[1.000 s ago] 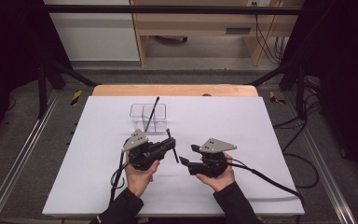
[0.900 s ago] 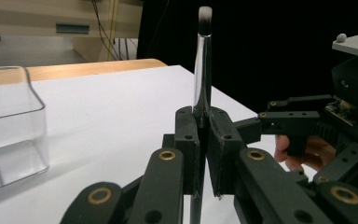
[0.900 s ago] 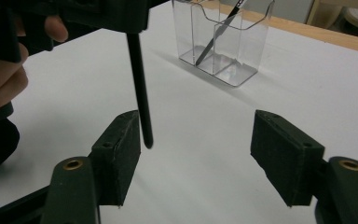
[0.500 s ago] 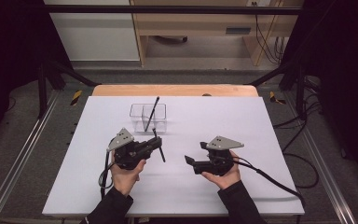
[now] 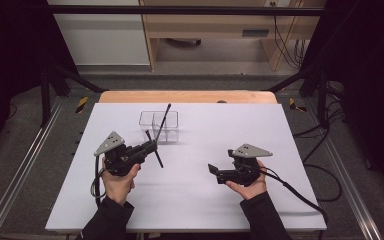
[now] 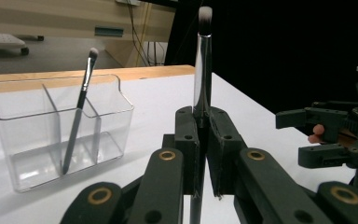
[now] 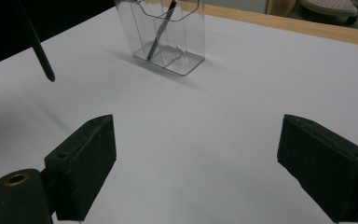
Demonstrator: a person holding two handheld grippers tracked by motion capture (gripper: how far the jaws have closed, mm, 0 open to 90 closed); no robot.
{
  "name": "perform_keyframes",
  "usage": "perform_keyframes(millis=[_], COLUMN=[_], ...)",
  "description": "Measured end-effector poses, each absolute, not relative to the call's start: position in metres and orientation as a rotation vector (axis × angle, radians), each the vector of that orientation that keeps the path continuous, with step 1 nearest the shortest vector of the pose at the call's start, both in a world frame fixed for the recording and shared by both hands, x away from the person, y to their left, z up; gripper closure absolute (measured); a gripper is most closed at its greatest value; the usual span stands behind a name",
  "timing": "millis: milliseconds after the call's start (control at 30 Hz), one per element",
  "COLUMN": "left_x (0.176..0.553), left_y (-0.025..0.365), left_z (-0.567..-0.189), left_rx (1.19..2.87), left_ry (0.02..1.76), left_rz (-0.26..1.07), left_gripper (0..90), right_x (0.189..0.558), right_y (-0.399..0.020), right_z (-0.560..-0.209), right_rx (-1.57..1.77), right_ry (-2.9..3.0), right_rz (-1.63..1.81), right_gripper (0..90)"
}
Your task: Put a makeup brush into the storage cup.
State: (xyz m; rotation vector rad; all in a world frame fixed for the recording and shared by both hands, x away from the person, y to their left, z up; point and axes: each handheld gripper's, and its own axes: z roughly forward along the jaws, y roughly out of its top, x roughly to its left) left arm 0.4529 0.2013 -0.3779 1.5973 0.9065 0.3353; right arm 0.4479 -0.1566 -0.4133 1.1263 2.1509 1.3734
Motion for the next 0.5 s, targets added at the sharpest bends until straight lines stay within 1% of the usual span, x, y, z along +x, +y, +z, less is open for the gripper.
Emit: perform_keyframes(millis=[333, 500], left_x=[0.457, 0.459], left_y=[0.203, 0.205], left_z=[-0.368, -0.364], left_rx=[1.644, 1.642], left_ry=[0.898, 0.900], left_rz=[0.398, 0.409], left_gripper=[82.9, 83.0], right_x=[0.450, 0.451], right_y=[-0.168, -0.170], right_z=[-0.412, -0.413], right_rx=[1.160, 1.171], right_ry=[2.101, 2.101], right_rz=[1.355, 1.336], right_gripper=[9.4, 8.6])
